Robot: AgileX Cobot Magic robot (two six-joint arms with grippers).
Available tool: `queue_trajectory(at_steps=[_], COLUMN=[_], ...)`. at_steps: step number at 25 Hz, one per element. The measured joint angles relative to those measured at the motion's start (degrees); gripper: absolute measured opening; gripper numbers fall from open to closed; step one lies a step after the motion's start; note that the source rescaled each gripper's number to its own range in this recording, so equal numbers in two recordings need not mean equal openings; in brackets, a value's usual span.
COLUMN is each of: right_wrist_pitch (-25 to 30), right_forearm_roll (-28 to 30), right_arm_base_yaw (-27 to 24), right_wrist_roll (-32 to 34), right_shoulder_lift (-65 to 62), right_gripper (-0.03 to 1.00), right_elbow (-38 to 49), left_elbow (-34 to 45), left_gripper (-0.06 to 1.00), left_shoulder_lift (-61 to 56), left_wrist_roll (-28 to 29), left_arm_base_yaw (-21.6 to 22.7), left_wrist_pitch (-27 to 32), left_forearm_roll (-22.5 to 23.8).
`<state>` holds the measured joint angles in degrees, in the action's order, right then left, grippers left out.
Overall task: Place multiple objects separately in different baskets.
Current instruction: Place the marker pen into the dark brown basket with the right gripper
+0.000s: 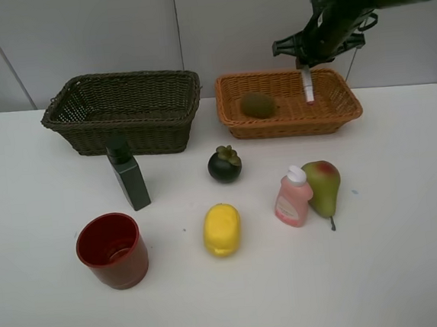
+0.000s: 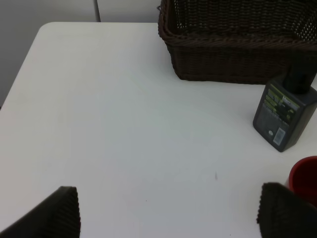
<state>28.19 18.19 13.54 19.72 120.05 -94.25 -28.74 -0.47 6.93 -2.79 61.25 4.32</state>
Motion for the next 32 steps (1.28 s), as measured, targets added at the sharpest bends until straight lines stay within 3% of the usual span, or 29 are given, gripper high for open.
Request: queue_trajectory(at_steps=[9, 19, 28, 32], right_wrist_pitch=[-2.80, -8.64, -9.30, -12.19], right_forearm_roll=[-0.23, -1.49, -5.12, -5.43], right_arm_base_yaw=[10.18, 21.18, 25.49, 25.69], right_wrist_roll=[0.00, 0.00, 0.00, 0.00], right_shoulder_lift=[-2.22, 2.86, 12.09, 15.20], right_gripper=[0.00, 0.00, 0.00, 0.00], right_elbow=[-2.74, -13.06, -19.79, -19.97], left_elbow=[0.00, 0.00, 0.00, 0.00], left_gripper=[0.93, 0.93, 0.93, 0.93], left_shoulder_lift=[0.00, 0.00, 0.00, 0.00], left_wrist_roll=[0.00, 0.00, 0.00, 0.00], left_arm_base_yaw=[0.00, 0.00, 0.00, 0.00], left_wrist_pitch=[0.00, 0.00, 0.00, 0.00], left_forearm_roll=[0.00, 0.00, 0.00, 0.00])
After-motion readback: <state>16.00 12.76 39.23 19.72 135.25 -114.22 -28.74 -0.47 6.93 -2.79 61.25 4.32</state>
